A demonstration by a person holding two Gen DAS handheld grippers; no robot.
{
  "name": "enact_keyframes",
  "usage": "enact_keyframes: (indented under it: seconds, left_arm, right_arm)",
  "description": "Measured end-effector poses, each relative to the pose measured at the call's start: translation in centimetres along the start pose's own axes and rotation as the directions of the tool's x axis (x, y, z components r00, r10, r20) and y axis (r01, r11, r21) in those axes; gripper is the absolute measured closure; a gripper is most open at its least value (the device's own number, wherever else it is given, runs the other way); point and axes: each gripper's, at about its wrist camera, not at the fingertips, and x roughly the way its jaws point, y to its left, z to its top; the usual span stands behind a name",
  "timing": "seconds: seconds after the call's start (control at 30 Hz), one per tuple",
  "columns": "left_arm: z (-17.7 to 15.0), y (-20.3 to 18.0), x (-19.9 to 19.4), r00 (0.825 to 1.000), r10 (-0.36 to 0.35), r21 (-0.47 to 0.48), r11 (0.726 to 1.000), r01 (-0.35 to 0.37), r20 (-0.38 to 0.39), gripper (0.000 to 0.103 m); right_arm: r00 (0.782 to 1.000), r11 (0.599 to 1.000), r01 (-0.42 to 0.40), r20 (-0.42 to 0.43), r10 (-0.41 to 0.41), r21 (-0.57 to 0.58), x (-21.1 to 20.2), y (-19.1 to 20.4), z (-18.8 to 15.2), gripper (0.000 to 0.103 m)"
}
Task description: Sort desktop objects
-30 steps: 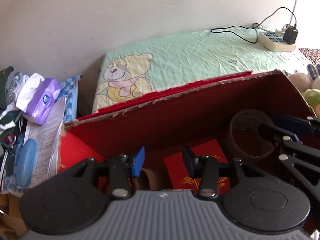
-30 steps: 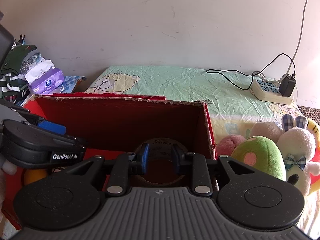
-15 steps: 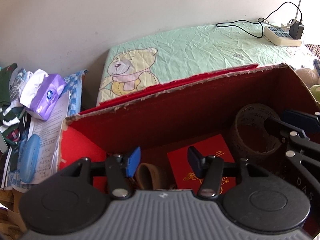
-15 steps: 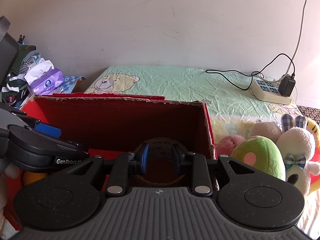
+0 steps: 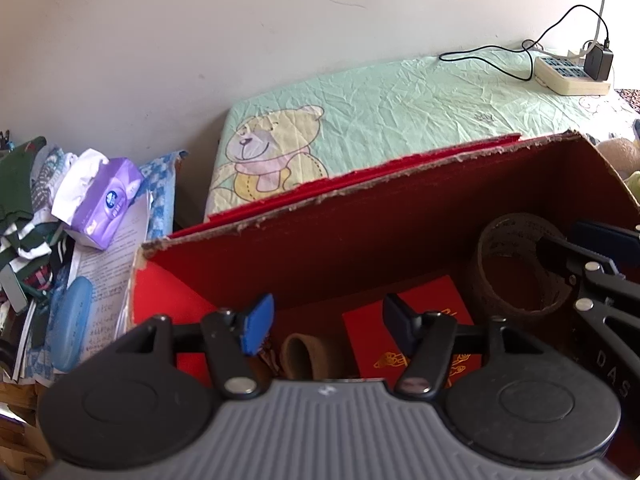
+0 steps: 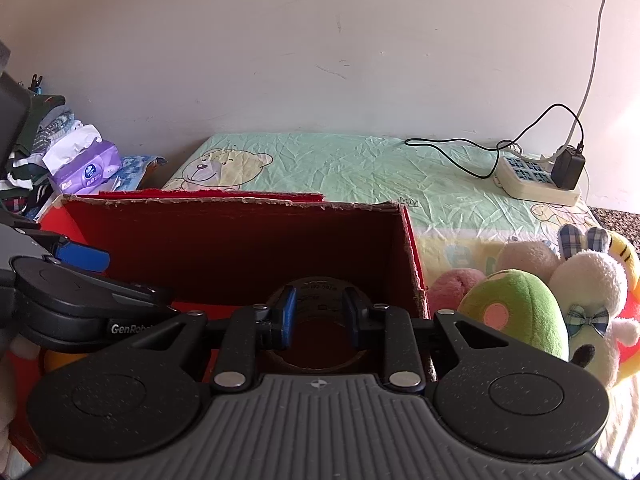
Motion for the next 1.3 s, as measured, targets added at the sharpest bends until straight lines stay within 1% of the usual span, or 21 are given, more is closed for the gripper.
enact_keyframes:
  seconds: [0.27,0.47,0.6,0.63,0.7,0.73,0.8,0.83,0.9,0.97,1.07,1.2,1.3]
  left_arm:
    - [0.0,0.5,-0.1,1.0,0.029,-0.037,0.999,-0.029,0.005,0.031]
    - [0.0,0.7,-0.3,0.997,0.071,-0.065,0.995,-0.069,0.016,0.028]
    - [0.0,1.4,-0.9,0.994,0.103,-0.114,0.988,-0.1,0.024,0.026]
    - [-0.1,1.7,-1.1,0.993,0.112,-0.134,0.985,-0.108,0.021,0.026]
    - [-0.4,2.0,-2.0,0.994,0.104,-0.177,0.979,-0.1,0.016,0.024]
    - [-0.6,2.1,-2.5,0.995,0.101,-0.193,0.977,-0.095,0.02,0.02]
    - [-0.9,1.8,-3.6,0.991,0.127,-0.204,0.972,-0.118,0.032,0.012]
    - [-1.1,1.6,-4.3,0.989,0.142,-0.209,0.969,-0.131,0.04,0.01]
    - [-1.4,1.3,-5.3,0.988,0.151,-0.225,0.965,-0.138,0.041,0.009]
    - [-1.8,1.1,-6.1,0.989,0.147,-0.242,0.961,-0.137,0.024,0.006]
    - [-2.5,0.7,-7.2,0.99,0.143,-0.264,0.955,-0.135,0.01,0.005]
    - [-3.3,0.5,-9.0,0.99,0.139,-0.286,0.95,-0.128,0.016,0.003]
    - [-3.7,0.4,-10.2,0.991,0.131,-0.304,0.945,-0.118,0.022,0.001]
  right_arm:
    - [1.0,1.0,0.002,0.005,-0.002,0.01,0.0,0.0,0.0,0.077]
    - [1.0,0.999,-0.024,0.014,0.024,0.024,-0.2,-0.4,0.0,0.075]
    - [1.0,0.999,-0.009,0.012,0.008,0.031,-0.4,-0.3,0.0,0.074]
    - [1.0,1.0,-0.011,0.01,0.011,0.027,-0.6,-0.3,0.1,0.074]
    - [0.999,0.999,-0.029,0.018,0.028,0.033,-1.4,-0.5,0.2,0.074]
    - [0.999,0.999,-0.039,0.024,0.038,0.034,-1.9,-0.5,0.2,0.074]
    - [0.998,0.998,-0.049,0.038,0.047,0.033,-2.9,-0.8,0.4,0.074]
    - [0.998,0.998,-0.048,0.041,0.046,0.034,-3.4,-0.9,0.5,0.074]
    - [0.998,0.998,-0.048,0.038,0.046,0.041,-4.2,-1.5,0.6,0.073]
    - [0.998,0.997,-0.052,0.033,0.051,0.049,-4.8,-2.0,0.5,0.073]
    - [0.998,0.997,-0.064,0.026,0.063,0.048,-5.6,-2.3,0.2,0.072]
    - [0.995,0.996,-0.088,0.043,0.087,0.031,-7.0,-2.4,0.0,0.068]
    - [0.993,0.994,-0.104,0.054,0.103,0.015,-8.0,-2.4,0.0,0.068]
